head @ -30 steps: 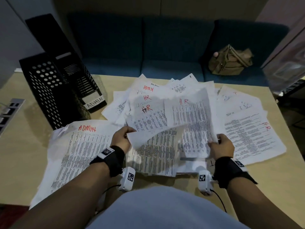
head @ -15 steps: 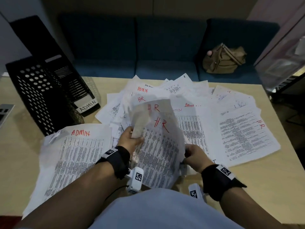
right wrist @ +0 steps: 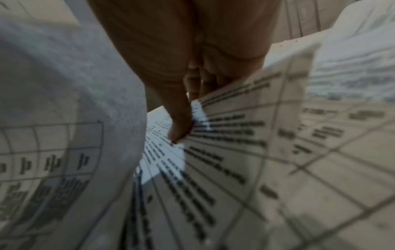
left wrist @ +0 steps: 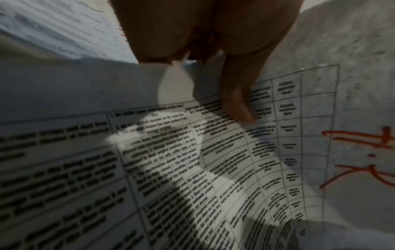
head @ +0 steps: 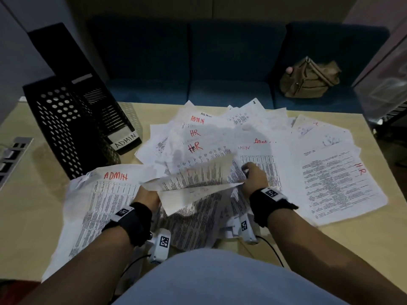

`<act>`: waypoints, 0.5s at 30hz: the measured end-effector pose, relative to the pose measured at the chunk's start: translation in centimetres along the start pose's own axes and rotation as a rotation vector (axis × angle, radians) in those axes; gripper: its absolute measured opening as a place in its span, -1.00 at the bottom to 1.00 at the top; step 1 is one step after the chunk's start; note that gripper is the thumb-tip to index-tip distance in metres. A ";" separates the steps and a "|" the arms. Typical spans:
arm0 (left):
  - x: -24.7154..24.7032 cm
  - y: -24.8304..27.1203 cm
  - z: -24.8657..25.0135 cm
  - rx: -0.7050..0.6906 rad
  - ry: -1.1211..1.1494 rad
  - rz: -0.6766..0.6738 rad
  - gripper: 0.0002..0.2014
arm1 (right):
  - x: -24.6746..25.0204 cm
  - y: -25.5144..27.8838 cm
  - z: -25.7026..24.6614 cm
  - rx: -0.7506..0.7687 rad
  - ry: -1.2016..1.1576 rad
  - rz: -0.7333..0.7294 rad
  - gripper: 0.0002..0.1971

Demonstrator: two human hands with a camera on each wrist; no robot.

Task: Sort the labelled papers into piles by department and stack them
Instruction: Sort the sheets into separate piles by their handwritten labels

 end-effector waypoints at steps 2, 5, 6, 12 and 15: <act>-0.2 0.3 0.1 0.024 0.040 0.010 -0.71 | 0.1 0.3 0.7 -0.030 -0.074 0.059 -0.76; 0.0 0.1 -0.2 0.024 0.150 -0.106 -0.74 | 0.4 0.7 2.3 -0.044 -0.140 0.110 -0.86; 0.1 0.0 -0.2 0.026 0.162 -0.127 -0.67 | 0.6 0.9 2.8 -0.040 -0.144 0.125 -0.89; -1.2 -0.9 0.5 0.042 0.246 -0.131 -0.55 | 1.2 3.4 4.7 0.014 -0.194 0.254 -0.80; -1.8 -1.0 0.8 -0.015 0.080 -0.101 -0.87 | 1.2 4.6 4.4 0.013 -0.536 0.114 -0.67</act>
Point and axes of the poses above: each hand's wrist, its own y-axis away from the middle knuckle, its own x-axis out of the back of the hand, z = x × y, the point moved 1 cm from there along -y, towards the middle knuckle, and after that the axes turned 2 degrees about -z, right-handed, at the moved point
